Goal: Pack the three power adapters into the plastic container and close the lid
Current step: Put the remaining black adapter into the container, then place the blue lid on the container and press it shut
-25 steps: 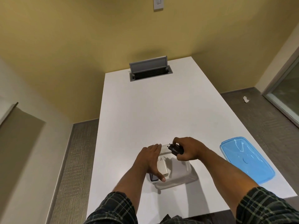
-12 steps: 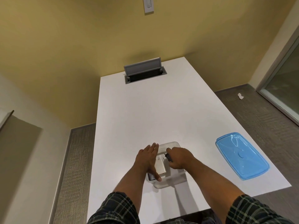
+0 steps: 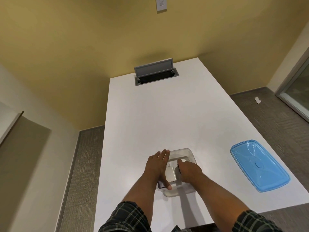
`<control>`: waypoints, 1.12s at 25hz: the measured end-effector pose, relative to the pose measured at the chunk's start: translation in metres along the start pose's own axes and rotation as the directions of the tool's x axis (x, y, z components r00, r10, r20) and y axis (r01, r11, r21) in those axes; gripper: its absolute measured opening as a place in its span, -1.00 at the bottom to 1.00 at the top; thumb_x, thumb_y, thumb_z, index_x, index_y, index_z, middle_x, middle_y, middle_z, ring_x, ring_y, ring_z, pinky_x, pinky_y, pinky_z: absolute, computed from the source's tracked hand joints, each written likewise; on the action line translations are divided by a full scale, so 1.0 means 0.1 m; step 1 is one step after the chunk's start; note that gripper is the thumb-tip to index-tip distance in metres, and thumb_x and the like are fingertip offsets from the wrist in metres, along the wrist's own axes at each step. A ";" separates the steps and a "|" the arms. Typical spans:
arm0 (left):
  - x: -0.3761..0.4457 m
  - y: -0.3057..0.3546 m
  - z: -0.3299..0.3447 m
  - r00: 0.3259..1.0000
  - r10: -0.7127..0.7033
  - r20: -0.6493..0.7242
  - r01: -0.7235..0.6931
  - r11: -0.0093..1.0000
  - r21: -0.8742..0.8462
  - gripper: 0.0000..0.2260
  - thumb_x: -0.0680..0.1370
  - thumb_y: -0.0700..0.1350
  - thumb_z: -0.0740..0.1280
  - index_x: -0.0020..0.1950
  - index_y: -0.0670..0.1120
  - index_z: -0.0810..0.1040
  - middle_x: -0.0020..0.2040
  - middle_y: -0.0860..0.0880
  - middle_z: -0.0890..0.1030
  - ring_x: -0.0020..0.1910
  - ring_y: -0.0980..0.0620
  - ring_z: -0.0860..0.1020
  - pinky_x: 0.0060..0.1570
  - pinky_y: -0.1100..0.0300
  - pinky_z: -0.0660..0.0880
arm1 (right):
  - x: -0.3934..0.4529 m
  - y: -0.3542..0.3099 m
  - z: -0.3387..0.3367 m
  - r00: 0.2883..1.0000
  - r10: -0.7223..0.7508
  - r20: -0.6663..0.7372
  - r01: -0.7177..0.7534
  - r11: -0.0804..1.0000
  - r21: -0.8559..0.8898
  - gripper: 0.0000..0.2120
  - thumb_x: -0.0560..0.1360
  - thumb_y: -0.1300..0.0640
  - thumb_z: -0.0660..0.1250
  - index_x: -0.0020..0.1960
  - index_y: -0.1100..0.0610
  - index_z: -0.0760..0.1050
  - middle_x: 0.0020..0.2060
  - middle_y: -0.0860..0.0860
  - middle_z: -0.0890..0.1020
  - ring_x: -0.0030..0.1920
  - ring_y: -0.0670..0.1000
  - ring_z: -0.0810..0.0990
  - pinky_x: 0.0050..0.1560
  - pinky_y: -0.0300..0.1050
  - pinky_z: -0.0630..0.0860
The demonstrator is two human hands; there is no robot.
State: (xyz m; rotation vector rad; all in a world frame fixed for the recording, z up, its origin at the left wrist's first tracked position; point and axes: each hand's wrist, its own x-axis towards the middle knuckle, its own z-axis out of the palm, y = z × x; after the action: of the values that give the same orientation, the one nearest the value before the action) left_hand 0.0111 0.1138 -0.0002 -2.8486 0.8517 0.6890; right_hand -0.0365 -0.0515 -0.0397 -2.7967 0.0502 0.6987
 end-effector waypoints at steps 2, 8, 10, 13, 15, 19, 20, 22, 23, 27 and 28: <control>-0.02 0.01 -0.02 1.000 -0.002 0.004 0.002 1.000 0.003 0.40 0.15 0.30 0.65 0.68 -0.10 -0.18 0.70 -0.02 -0.07 0.67 -0.11 0.02 0.59 -0.05 0.15 | -0.02 0.00 0.00 1.000 -0.008 -0.003 0.008 1.000 0.006 -0.47 0.58 0.03 0.20 0.51 0.13 0.21 0.24 0.09 0.60 0.22 0.14 0.60 0.16 0.06 0.56; 0.01 0.06 -0.10 0.997 0.001 0.077 -0.001 1.000 0.004 0.41 0.17 0.29 0.66 0.67 -0.12 -0.23 0.70 -0.05 -0.09 0.68 -0.12 -0.03 0.62 -0.03 0.11 | -0.04 0.04 -0.05 0.996 -0.051 -0.076 0.045 0.996 -0.081 -0.66 0.56 0.01 0.20 0.28 0.11 0.46 0.11 0.07 0.66 0.09 0.13 0.66 0.01 -0.03 0.53; 0.04 0.11 -0.13 0.993 -0.007 0.118 0.004 1.000 0.027 0.42 0.17 0.29 0.66 0.67 -0.13 -0.24 0.69 -0.09 -0.09 0.67 -0.17 -0.03 0.61 -0.07 0.14 | -0.06 0.11 -0.12 0.987 -0.110 -0.119 0.094 0.987 -0.133 -0.73 0.49 0.02 0.29 0.15 0.10 0.52 0.04 0.07 0.68 0.01 0.14 0.68 -0.08 -0.05 0.52; 0.10 0.18 -0.21 0.988 -0.016 0.154 0.012 1.000 0.029 0.42 0.14 0.34 0.64 0.67 -0.15 -0.19 0.68 -0.14 -0.09 0.66 -0.22 -0.02 0.58 -0.12 0.20 | -0.09 0.21 -0.24 0.954 -0.184 -0.238 0.136 0.969 -0.207 -0.78 0.40 0.08 0.37 0.03 0.10 0.53 -0.12 0.06 0.67 -0.17 0.18 0.70 -0.23 -0.04 0.51; 0.16 0.23 -0.30 0.991 0.023 0.128 -0.028 0.999 0.038 0.39 0.15 0.39 0.60 0.67 -0.15 -0.15 0.68 -0.17 -0.10 0.66 -0.20 -0.01 0.58 -0.13 0.17 | -0.16 0.30 -0.30 0.922 -0.142 -0.361 0.077 0.979 -0.189 -0.87 0.32 0.11 0.45 -0.18 0.08 0.54 -0.34 0.02 0.62 -0.42 0.13 0.65 -0.45 -0.11 0.46; 0.32 0.47 -0.47 0.984 0.175 -0.020 -0.173 0.983 0.061 0.11 0.39 0.42 0.41 0.66 -0.16 -0.03 0.67 -0.14 0.06 0.60 -0.16 0.20 0.48 -0.10 0.33 | -0.26 0.60 -0.34 0.842 0.023 -0.539 -0.093 0.990 -0.103 -0.78 0.22 0.20 0.54 -0.32 0.08 0.49 -0.46 0.01 0.50 -0.62 0.09 0.50 -0.58 -0.22 0.22; 0.36 0.57 -0.50 0.978 0.202 -0.047 -0.199 0.978 0.062 0.02 0.46 0.37 0.38 0.66 -0.16 -0.01 0.66 -0.14 0.09 0.58 -0.16 0.23 0.45 -0.10 0.35 | -0.30 0.70 -0.34 0.839 0.082 -0.538 -0.139 0.988 -0.066 -0.81 0.26 0.21 0.52 -0.28 0.09 0.50 -0.42 0.01 0.51 -0.58 0.10 0.52 -0.57 -0.20 0.24; 0.45 0.81 -0.54 0.966 0.252 -0.063 -0.247 0.966 0.075 -0.10 0.54 0.26 0.36 0.66 -0.17 0.01 0.66 -0.13 0.12 0.58 -0.16 0.25 0.44 -0.11 0.36 | -0.37 0.95 -0.29 0.834 0.207 -0.511 -0.243 0.970 -0.004 -0.87 0.35 0.19 0.47 -0.16 0.12 0.54 -0.32 0.04 0.56 -0.47 0.12 0.58 -0.53 -0.15 0.35; 0.49 0.94 -0.54 0.959 0.275 -0.067 -0.269 0.959 0.086 -0.14 0.56 0.21 0.35 0.66 -0.17 0.02 0.66 -0.13 0.12 0.58 -0.16 0.25 0.45 -0.11 0.36 | -0.41 1.07 -0.27 0.825 0.263 -0.499 -0.296 0.955 0.015 -0.87 0.37 0.19 0.45 -0.11 0.13 0.54 -0.28 0.06 0.57 -0.42 0.12 0.59 -0.49 -0.13 0.40; 0.65 1.45 -0.50 0.935 0.354 -0.037 -0.349 0.933 0.088 -0.25 0.58 0.11 0.34 0.64 -0.15 0.09 0.66 -0.13 0.12 0.60 -0.17 0.22 0.47 -0.13 0.34 | -0.57 1.60 -0.19 0.784 0.479 -0.395 -0.499 0.864 0.058 -0.76 0.47 0.14 0.29 0.13 0.09 0.49 -0.05 0.05 0.57 -0.14 0.06 0.59 -0.19 -0.06 0.52; 0.68 1.56 -0.49 0.931 0.364 -0.020 -0.362 0.928 0.085 -0.28 0.59 0.10 0.34 0.63 -0.15 0.12 0.67 -0.13 0.12 0.60 -0.17 0.22 0.47 -0.13 0.33 | -0.60 1.73 -0.19 0.773 0.514 -0.371 -0.527 0.847 0.074 -0.71 0.49 0.12 0.27 0.21 0.08 0.45 0.02 0.04 0.56 -0.06 0.06 0.58 -0.09 -0.07 0.50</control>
State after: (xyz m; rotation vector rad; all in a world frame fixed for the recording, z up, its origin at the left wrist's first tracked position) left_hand -0.0030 -0.0612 0.0195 -2.6629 1.4015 0.6218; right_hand -0.0974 -0.2250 -0.0373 -2.9171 0.9302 0.2373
